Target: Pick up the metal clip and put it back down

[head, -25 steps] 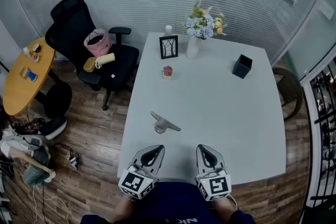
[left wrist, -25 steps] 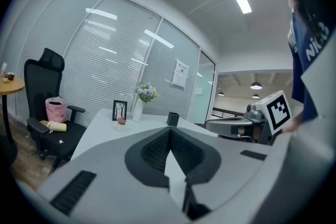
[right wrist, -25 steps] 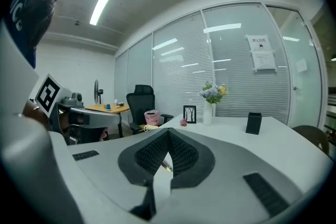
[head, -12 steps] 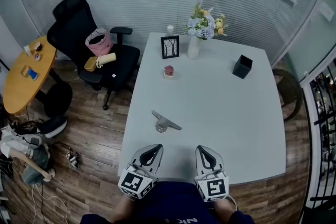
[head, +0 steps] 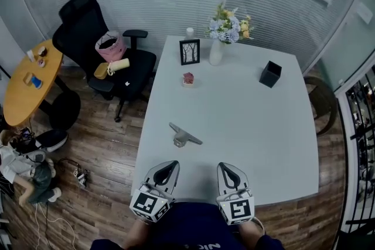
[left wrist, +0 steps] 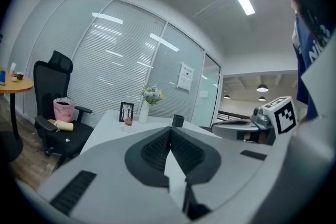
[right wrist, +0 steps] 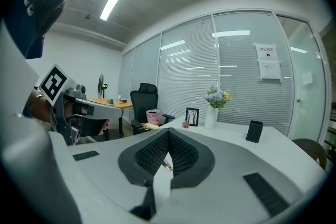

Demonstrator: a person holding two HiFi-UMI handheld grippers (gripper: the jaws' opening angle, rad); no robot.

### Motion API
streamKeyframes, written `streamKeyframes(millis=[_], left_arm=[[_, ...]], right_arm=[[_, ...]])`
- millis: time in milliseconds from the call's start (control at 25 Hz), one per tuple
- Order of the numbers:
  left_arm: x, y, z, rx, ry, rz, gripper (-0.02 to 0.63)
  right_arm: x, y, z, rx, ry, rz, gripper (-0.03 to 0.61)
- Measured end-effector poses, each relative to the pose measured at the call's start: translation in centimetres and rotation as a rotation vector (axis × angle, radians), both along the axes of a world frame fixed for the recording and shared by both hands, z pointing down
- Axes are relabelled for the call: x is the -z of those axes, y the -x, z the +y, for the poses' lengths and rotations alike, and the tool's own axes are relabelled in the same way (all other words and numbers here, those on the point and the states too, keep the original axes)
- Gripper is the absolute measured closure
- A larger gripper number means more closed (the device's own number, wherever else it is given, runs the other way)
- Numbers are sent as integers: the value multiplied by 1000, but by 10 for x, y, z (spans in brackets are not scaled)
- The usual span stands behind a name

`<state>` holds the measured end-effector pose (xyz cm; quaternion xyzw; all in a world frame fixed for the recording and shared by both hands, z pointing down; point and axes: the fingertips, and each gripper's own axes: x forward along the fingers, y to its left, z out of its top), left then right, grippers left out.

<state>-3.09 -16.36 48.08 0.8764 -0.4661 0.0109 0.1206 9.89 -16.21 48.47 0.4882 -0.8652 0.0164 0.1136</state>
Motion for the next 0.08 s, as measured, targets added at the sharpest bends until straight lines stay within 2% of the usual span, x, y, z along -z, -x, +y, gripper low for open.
streamKeyframes(millis=[80], left_arm=[[3, 0, -1, -1, -4, 3, 612]], right_arm=[[0, 0, 0, 5, 2, 13, 571]])
